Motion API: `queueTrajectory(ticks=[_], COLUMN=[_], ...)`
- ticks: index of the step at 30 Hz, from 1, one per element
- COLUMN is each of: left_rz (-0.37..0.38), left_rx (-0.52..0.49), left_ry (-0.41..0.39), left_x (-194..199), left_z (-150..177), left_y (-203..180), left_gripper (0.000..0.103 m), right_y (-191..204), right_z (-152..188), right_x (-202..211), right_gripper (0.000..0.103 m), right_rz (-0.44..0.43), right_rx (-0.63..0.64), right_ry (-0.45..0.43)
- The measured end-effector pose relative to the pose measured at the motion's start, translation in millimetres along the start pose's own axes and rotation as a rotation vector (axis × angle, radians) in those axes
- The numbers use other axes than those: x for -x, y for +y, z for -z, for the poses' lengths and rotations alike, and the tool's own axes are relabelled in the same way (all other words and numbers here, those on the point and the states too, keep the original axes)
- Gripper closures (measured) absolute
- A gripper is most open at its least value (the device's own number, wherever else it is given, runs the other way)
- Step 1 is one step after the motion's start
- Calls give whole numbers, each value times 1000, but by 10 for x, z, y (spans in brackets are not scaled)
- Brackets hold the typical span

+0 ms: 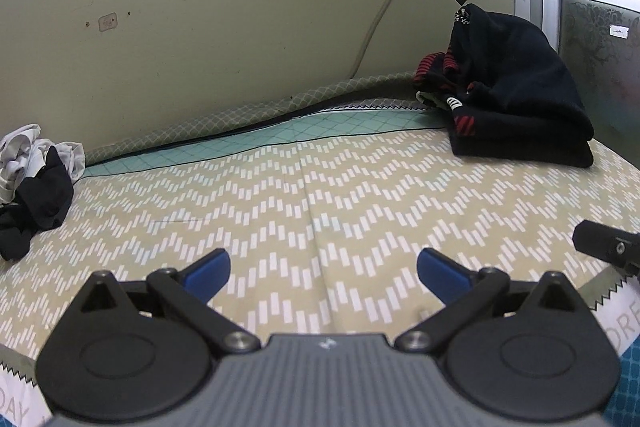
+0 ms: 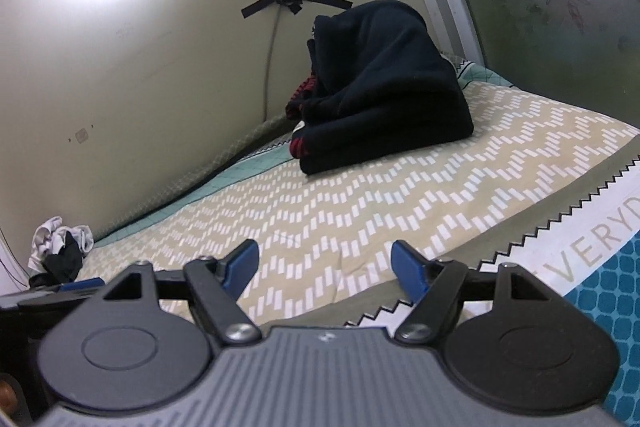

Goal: Fold small clothes

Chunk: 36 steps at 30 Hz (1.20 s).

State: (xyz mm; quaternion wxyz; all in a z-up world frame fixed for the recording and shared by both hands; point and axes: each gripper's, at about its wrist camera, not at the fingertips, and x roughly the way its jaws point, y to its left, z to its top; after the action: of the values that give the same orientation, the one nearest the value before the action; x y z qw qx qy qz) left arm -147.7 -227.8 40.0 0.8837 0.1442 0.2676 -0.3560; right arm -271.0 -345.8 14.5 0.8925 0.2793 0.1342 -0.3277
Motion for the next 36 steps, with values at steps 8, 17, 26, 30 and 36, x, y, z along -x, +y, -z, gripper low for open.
queueTrajectory(ticks=[8, 17, 26, 30, 36], left_rz=[0, 4, 6, -15, -40], left_rx=[-8, -9, -18, -29, -77], left_ry=[5, -1, -5, 2, -11], left_x=[6, 16, 25, 12, 30], left_z=[8, 16, 23, 27, 52], left_y=[9, 19, 15, 0, -67], left_gripper=[0, 0, 0, 0, 0], right_y=[-2, -22, -48, -43, -69], right_z=[6, 6, 2, 6, -1], right_x=[8, 24, 28, 40, 41], right_gripper=[35, 34, 34, 34, 33], right_rz=[-10, -18, -26, -29, -38], right_rx=[-3, -18, -43, -49, -67], right_ry=[-6, -12, -12, -11, -9])
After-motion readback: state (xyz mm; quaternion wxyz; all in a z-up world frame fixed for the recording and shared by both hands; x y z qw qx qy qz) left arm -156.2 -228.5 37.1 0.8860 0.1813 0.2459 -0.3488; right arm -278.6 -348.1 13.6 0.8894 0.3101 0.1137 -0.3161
